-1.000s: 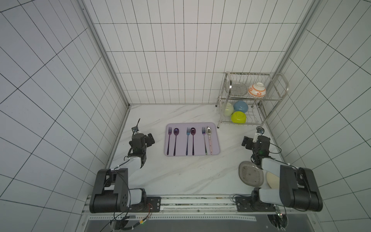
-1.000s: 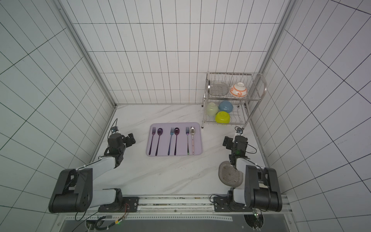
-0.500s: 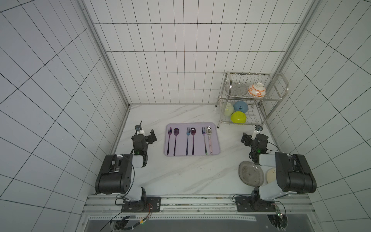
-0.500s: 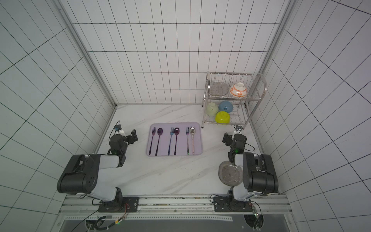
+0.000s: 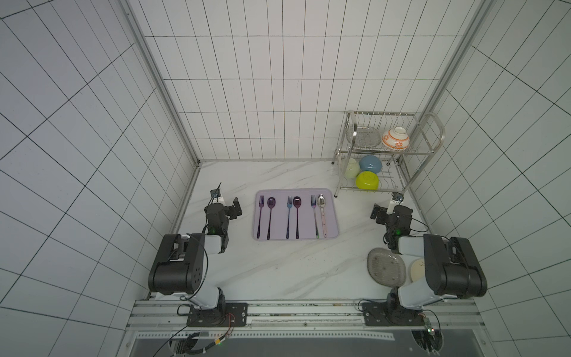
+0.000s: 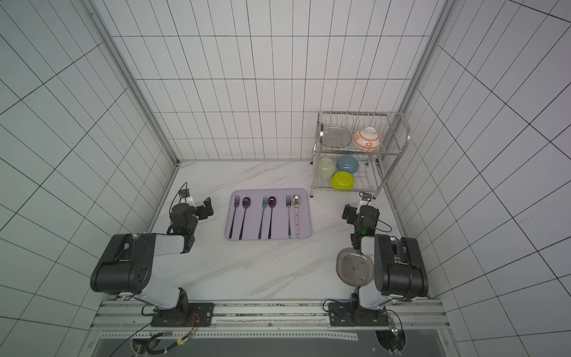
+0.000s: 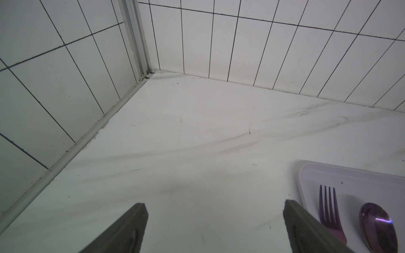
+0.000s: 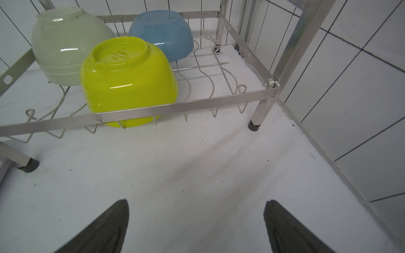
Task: Set the spoon and fork side by side
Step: Reset both arms
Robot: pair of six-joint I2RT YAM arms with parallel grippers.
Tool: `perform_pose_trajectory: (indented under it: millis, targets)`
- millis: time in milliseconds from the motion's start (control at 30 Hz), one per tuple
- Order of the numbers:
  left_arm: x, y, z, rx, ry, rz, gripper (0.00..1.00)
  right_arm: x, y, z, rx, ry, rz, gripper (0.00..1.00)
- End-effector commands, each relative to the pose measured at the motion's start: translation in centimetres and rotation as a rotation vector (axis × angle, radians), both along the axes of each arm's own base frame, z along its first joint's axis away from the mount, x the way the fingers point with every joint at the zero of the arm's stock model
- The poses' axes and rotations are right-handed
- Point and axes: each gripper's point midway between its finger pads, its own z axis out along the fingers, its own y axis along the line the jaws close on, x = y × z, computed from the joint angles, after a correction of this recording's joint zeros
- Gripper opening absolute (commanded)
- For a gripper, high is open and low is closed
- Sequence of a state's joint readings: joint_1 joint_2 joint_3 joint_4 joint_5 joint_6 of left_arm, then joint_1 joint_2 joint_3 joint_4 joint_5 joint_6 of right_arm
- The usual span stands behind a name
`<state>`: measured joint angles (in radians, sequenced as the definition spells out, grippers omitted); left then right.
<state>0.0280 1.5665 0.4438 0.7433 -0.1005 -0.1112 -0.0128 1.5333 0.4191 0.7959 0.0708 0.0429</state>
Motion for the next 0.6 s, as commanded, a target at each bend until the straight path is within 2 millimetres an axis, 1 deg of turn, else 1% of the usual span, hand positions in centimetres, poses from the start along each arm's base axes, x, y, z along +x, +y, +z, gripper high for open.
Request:
perform_pose_trajectory:
  millis: [0,433,567]
  targets:
    - [0.35,0.02,0.91,0.015,-0.021,0.000,0.98,0.34,-0.11,0.56,-0.018,-0.016,-0.007,0.99]
    - [0.65,0.07,0.78,0.012,-0.011,0.000,0.98,0.35,-0.10,0.57,-0.016,-0.016,-0.007,0.99]
    - [0.37,0.08,0.92,0.014,-0.020,0.001,0.98,0.35,-0.09,0.57,-0.016,-0.016,-0.006,0.99]
